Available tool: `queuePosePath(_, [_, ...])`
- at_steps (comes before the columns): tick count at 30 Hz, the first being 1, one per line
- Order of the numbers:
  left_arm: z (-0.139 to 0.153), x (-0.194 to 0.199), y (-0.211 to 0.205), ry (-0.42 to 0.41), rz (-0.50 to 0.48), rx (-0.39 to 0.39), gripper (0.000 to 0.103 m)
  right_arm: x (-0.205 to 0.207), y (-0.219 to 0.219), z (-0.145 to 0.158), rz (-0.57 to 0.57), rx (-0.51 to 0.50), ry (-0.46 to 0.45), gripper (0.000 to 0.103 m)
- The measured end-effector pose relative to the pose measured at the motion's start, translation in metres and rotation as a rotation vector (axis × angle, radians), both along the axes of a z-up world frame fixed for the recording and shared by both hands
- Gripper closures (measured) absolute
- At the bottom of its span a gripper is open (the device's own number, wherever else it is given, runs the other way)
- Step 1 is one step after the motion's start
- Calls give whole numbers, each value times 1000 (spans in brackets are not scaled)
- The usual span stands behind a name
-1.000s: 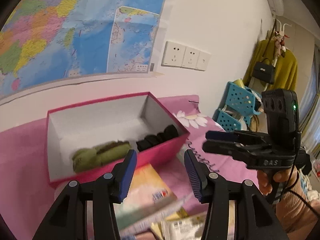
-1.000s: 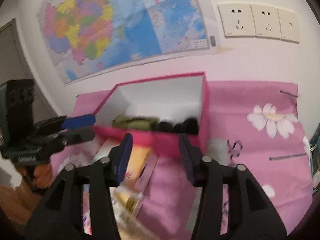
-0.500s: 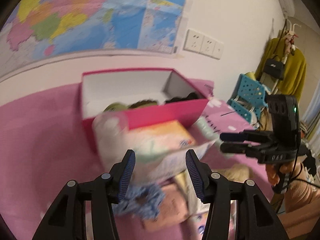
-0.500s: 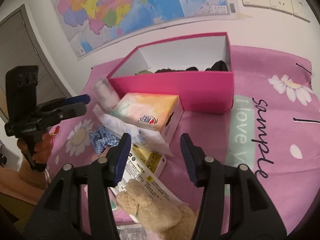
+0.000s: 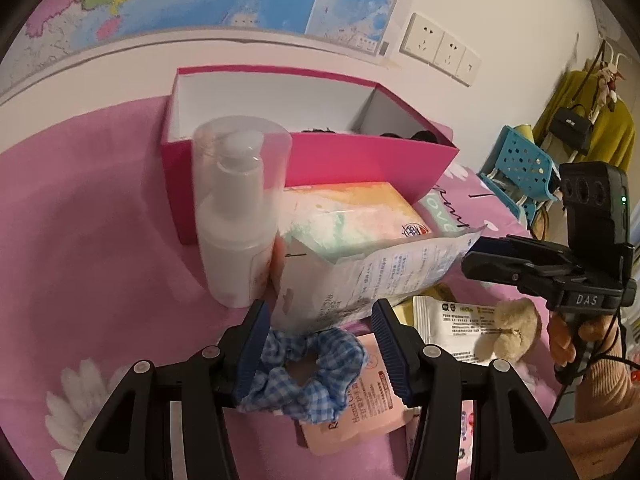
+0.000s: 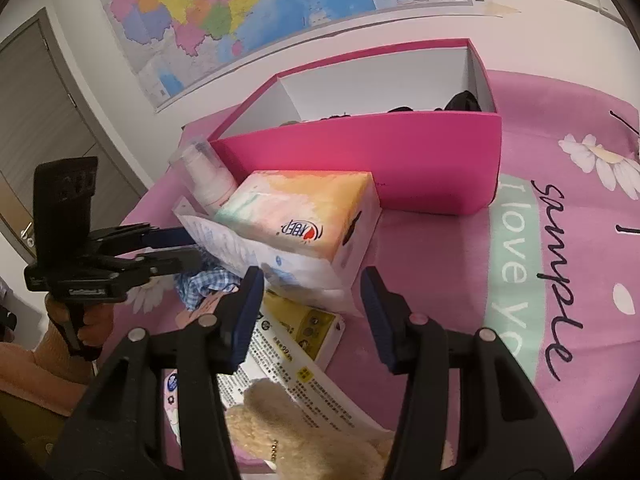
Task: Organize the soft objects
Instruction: 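Grasp the white printed packet with the left tool, then lower the white packet into the pink box and open the left tool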
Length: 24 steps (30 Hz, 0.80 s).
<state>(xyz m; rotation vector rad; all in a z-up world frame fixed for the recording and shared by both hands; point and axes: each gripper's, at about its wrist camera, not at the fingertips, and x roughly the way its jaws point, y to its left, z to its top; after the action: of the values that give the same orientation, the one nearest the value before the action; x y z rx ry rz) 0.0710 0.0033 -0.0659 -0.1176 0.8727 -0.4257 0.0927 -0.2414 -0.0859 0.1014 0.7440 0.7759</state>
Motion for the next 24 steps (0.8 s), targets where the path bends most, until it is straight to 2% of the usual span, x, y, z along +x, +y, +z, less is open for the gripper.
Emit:
queuePosePath(2, [-1,0,-3,2,-9,-9,59,-1,2,0,0,-7,-10,61])
queuePosePath(5, [-1,-2,-8,-5,-3,19,64,-2,2,0,-7,-19,-21,66])
queuePosePath(13, [11,-12,-9,-32,-1,6,65,-13,1,12,-13,-8,-70,74])
queuePosePath(24, [54,-15,-21,-136,-38,9,65,-23,-13,57,-47,21,-169,75])
